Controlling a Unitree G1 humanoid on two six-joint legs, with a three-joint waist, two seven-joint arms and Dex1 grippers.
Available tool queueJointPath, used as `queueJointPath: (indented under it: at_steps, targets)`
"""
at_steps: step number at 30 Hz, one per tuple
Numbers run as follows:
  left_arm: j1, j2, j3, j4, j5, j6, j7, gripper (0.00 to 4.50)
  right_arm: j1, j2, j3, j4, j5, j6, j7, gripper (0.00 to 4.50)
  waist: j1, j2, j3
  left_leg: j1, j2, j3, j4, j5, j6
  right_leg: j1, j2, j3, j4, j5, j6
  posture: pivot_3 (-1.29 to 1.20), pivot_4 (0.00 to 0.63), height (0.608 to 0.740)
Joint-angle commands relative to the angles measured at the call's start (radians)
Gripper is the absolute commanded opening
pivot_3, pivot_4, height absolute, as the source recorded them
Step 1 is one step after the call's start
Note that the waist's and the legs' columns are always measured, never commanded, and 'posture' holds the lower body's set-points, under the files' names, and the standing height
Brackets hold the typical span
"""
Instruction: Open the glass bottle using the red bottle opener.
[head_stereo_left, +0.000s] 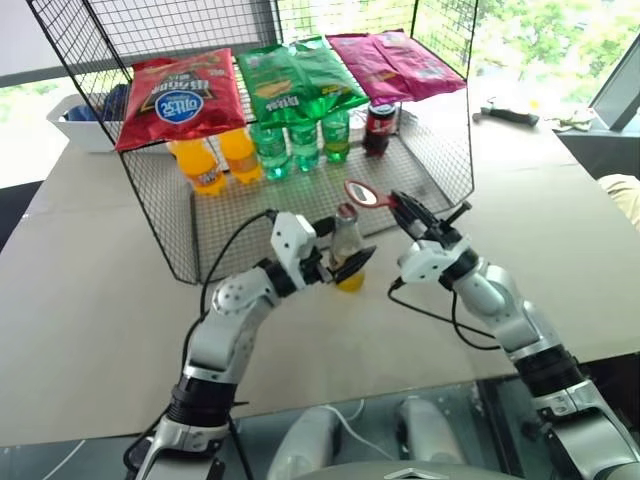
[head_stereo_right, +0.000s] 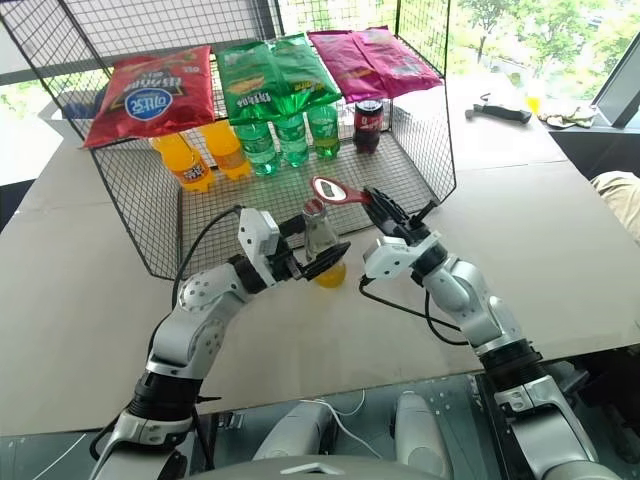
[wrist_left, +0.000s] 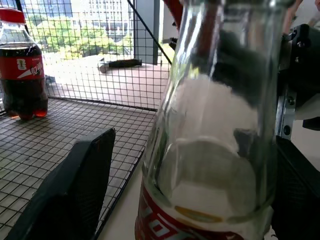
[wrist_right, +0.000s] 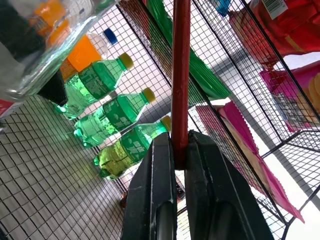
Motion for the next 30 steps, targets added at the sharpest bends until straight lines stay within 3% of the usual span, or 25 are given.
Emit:
queueJointPath:
  at_steps: [1, 13, 16, 20, 22, 30]
  targets:
    - [-0.017, 0.005, 0.017, -0.064, -0.023, -0.005, -0.005, 4.06, 0.004, 0.001, -0.026, -0.031, 0.021, 0.002, -0.009, 0.0, 0.0, 0.0, 0.0, 0.0, 0.0, 0.0, 0.0, 0.0, 0.0, 0.0, 0.0, 0.0, 0.0, 0.0, 0.0, 0.0, 0.15, 0.74]
    - [-0.02, -0.001, 0.023, -0.072, -0.045, -0.008, -0.01, 4.06, -0.001, 0.001, -0.034, -0.026, 0.026, 0.005, -0.007, 0.0, 0.0, 0.0, 0.0, 0.0, 0.0, 0.0, 0.0, 0.0, 0.0, 0.0, 0.0, 0.0, 0.0, 0.0, 0.0, 0.0, 0.15, 0.74]
    - [-0.02, 0.006, 0.019, -0.063, -0.037, -0.022, -0.022, 3.33, -0.001, 0.002, -0.034, -0.03, 0.027, 0.007, -0.006, 0.0, 0.0, 0.0, 0.0, 0.0, 0.0, 0.0, 0.0, 0.0, 0.0, 0.0, 0.0, 0.0, 0.0, 0.0, 0.0, 0.0, 0.15, 0.74]
    - [-0.018, 0.013, 0.016, -0.056, -0.031, -0.019, -0.03, 1.73, -0.007, 0.015, -0.02, -0.053, 0.025, 0.007, 0.003, 0.0, 0.0, 0.0, 0.0, 0.0, 0.0, 0.0, 0.0, 0.0, 0.0, 0.0, 0.0, 0.0, 0.0, 0.0, 0.0, 0.0, 0.15, 0.74]
    - [-0.015, 0.019, 0.011, -0.051, -0.025, -0.022, -0.033, 1.53, -0.008, 0.014, -0.003, -0.059, 0.01, -0.009, 0.013, 0.0, 0.0, 0.0, 0.0, 0.0, 0.0, 0.0, 0.0, 0.0, 0.0, 0.0, 0.0, 0.0, 0.001, 0.0, 0.0, 0.0, 0.15, 0.74]
    - [-0.015, 0.033, 0.004, -0.034, -0.01, -0.031, -0.034, 1.52, 0.032, 0.015, 0.043, -0.079, -0.021, -0.035, 0.031, 0.0, 0.0, 0.0, 0.0, 0.001, 0.0, 0.0, 0.001, 0.0, 0.0, 0.001, 0.0, 0.0, 0.001, 0.0, 0.0, 0.0, 0.15, 0.74]
